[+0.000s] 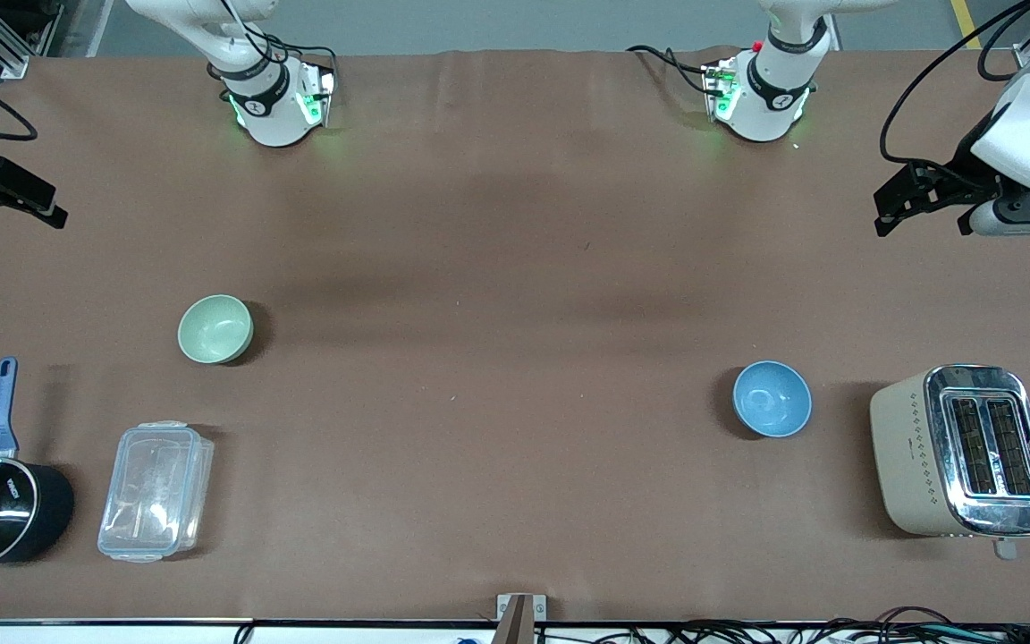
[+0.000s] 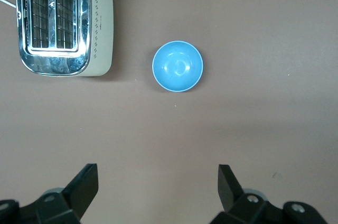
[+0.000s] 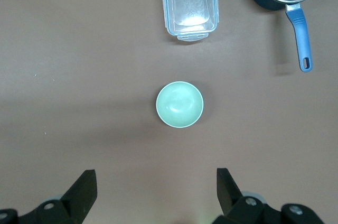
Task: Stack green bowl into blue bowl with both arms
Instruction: 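Reach the left gripper to the blue bowl while the right reaches the green bowl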
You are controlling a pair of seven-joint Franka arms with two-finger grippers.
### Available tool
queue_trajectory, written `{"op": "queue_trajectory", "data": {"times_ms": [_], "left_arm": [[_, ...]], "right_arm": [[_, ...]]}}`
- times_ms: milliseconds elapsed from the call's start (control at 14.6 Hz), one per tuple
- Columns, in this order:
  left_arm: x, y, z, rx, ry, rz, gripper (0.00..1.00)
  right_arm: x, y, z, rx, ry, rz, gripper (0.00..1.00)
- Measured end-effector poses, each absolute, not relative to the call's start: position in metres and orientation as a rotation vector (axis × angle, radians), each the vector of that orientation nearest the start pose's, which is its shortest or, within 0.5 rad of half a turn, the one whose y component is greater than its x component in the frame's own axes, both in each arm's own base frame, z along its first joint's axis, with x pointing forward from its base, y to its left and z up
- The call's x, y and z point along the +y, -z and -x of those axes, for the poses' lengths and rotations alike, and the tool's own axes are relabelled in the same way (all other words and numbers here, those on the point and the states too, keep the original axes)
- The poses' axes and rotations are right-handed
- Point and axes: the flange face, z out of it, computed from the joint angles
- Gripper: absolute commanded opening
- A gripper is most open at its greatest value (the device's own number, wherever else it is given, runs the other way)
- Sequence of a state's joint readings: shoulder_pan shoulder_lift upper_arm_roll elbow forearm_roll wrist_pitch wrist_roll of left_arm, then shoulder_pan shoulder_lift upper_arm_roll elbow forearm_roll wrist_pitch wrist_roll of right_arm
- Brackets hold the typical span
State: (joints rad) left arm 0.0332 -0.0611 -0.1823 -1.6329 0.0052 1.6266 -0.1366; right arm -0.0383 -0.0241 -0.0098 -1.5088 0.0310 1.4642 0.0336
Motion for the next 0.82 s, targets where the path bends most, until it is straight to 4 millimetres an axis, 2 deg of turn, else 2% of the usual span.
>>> {"op": "queue_trajectory", "data": {"times_ms": [342, 479, 615, 821], "left_arm": [[-0.082, -0.622, -0.544, 0.085, 0.055, 3.133, 1.00], [-0.080, -0.604, -0.555, 0.138, 0.006, 3.135, 1.00], [-0.067, -0.566, -0.578, 0.129, -0.077, 3.144, 1.00], [-0.045, -0.475, -0.628, 0.110, -0.113, 3.158, 1.00]], "right_arm": [[-0.022, -0.657, -0.535, 0.122, -0.035, 3.108, 1.00], [-0.023, -0.656, -0.534, 0.122, -0.050, 3.108, 1.00], [-0.028, -0.651, -0.533, 0.135, -0.092, 3.107, 1.00], [-0.054, -0.625, -0.535, 0.128, -0.152, 3.101, 1.00]]}}
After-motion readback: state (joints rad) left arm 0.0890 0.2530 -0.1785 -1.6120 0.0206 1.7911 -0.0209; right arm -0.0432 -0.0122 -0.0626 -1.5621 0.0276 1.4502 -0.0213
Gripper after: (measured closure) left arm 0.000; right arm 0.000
